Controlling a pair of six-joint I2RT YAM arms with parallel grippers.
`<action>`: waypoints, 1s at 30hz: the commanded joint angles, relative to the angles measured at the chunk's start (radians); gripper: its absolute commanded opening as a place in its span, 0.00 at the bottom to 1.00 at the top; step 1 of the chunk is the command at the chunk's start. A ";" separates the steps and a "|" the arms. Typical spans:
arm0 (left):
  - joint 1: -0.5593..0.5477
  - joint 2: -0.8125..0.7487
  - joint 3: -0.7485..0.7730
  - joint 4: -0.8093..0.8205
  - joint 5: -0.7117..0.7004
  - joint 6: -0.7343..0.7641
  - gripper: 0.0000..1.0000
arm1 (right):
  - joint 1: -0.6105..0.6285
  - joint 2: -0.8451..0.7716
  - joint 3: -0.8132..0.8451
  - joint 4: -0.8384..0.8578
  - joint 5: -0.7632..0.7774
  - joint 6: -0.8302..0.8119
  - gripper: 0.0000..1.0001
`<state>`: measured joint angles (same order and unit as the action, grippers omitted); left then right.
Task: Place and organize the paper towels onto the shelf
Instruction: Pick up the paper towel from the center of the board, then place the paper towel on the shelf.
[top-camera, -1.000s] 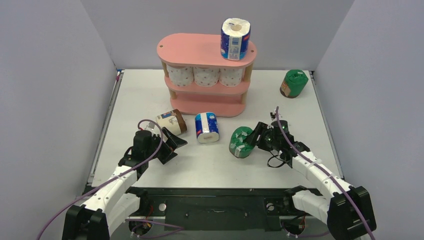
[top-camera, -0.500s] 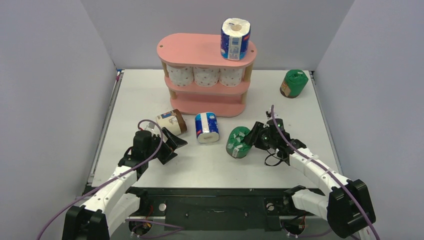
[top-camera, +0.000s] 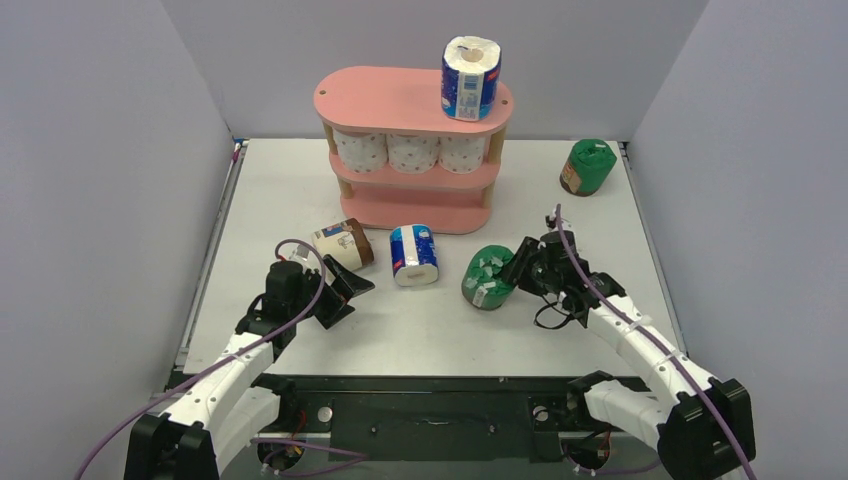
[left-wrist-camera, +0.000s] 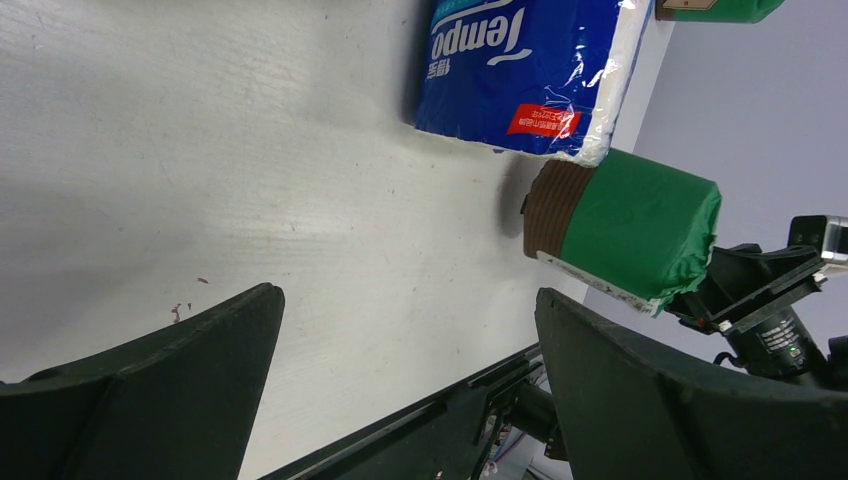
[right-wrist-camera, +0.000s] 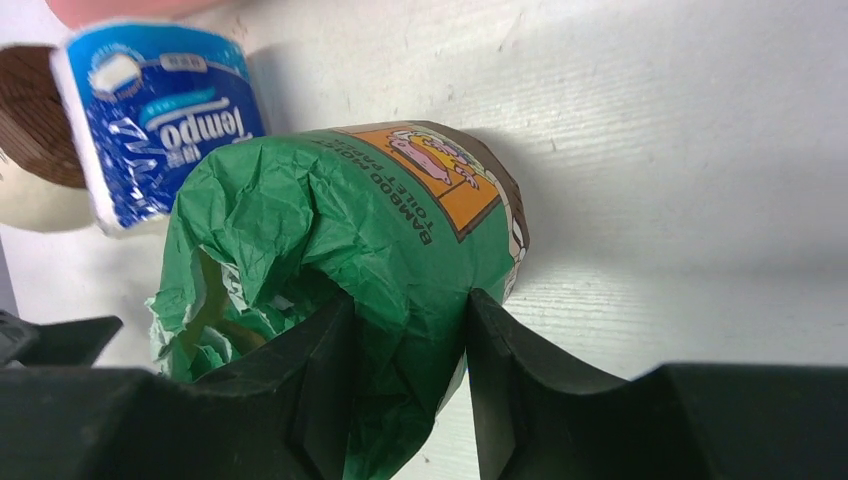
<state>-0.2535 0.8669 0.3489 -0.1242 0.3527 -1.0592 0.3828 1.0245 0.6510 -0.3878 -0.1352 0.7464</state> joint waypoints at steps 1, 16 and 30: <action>0.007 -0.012 0.014 0.011 0.013 0.022 0.97 | -0.046 -0.012 0.109 0.023 0.058 0.038 0.28; 0.028 -0.012 0.039 -0.003 0.041 0.048 0.97 | -0.080 0.283 0.352 0.129 0.103 0.108 0.28; 0.065 0.034 0.063 -0.015 0.060 0.088 0.97 | -0.080 0.529 0.554 0.158 0.111 0.128 0.28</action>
<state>-0.2024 0.8989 0.3614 -0.1474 0.3859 -1.0031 0.3073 1.5284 1.1248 -0.3161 -0.0402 0.8501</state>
